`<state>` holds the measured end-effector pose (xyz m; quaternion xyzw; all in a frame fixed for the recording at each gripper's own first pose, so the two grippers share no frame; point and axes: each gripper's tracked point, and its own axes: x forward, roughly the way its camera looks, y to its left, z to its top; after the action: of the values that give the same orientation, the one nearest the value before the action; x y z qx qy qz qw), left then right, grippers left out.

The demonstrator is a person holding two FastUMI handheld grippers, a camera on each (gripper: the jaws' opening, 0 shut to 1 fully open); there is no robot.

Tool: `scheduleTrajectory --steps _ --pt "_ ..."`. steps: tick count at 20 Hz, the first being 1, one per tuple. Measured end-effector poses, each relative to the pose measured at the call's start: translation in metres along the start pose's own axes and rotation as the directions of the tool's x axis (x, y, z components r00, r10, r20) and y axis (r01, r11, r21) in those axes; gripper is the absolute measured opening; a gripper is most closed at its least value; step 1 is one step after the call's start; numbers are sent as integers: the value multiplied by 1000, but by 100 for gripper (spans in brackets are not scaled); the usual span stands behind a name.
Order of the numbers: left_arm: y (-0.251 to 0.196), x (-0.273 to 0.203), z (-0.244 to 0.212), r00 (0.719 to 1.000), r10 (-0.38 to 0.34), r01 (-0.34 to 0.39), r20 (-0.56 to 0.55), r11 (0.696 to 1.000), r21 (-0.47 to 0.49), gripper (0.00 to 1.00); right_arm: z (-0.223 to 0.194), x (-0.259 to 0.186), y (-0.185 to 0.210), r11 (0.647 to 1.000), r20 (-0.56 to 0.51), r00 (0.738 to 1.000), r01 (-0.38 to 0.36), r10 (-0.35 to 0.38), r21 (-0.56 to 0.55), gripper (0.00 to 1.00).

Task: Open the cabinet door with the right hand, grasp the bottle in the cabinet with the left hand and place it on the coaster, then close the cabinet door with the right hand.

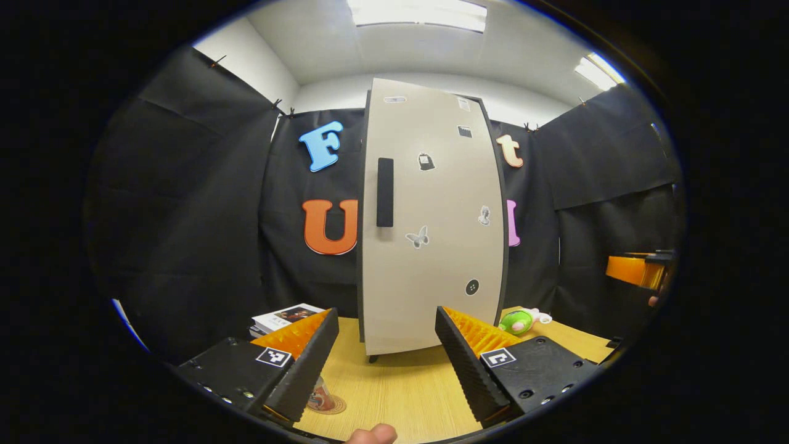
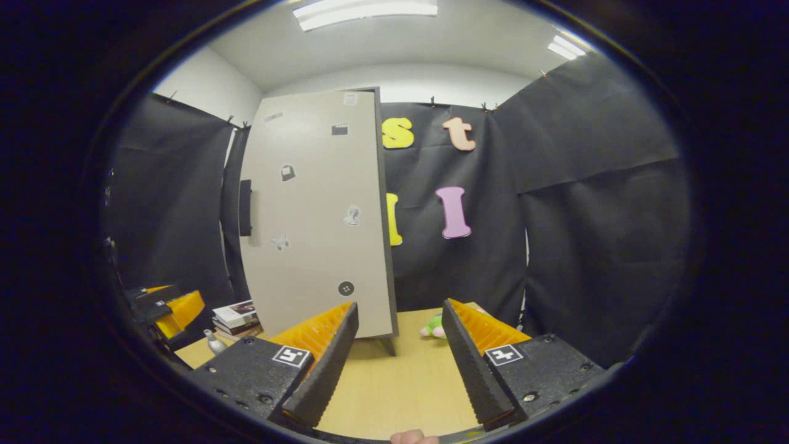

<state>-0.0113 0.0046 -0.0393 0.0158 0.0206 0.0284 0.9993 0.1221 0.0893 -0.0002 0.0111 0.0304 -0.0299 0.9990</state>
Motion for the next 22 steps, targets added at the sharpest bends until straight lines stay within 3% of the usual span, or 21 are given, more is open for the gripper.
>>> scheduleTrajectory --steps 5,6,8,12,13,14,22 --pt "-13 -7 4 1000 -5 4 17 1000 12 95 1 2 -18 998 -14 1000 13 -13 58 89" --pt "-14 -7 6 1000 -4 3 26 1000 17 100 1 4 -17 998 -12 1000 11 -11 66 89" --pt "-16 -9 7 1000 -4 3 30 1000 27 95 2 5 -16 998 -7 1000 7 -7 63 90" --pt "-18 -11 8 999 -5 4 33 1000 30 95 9 5 -6 999 11 1000 -24 24 43 90" --pt "-18 -11 8 999 -4 3 33 1000 27 95 11 4 -4 998 22 999 -34 33 44 87" --pt "-18 -12 7 1000 -2 2 30 1000 26 95 15 5 0 998 30 999 -43 42 46 90" --pt "-9 -17 4 1000 21 -21 11 1000 20 95 16 4 7 996 31 996 -81 80 21 90"
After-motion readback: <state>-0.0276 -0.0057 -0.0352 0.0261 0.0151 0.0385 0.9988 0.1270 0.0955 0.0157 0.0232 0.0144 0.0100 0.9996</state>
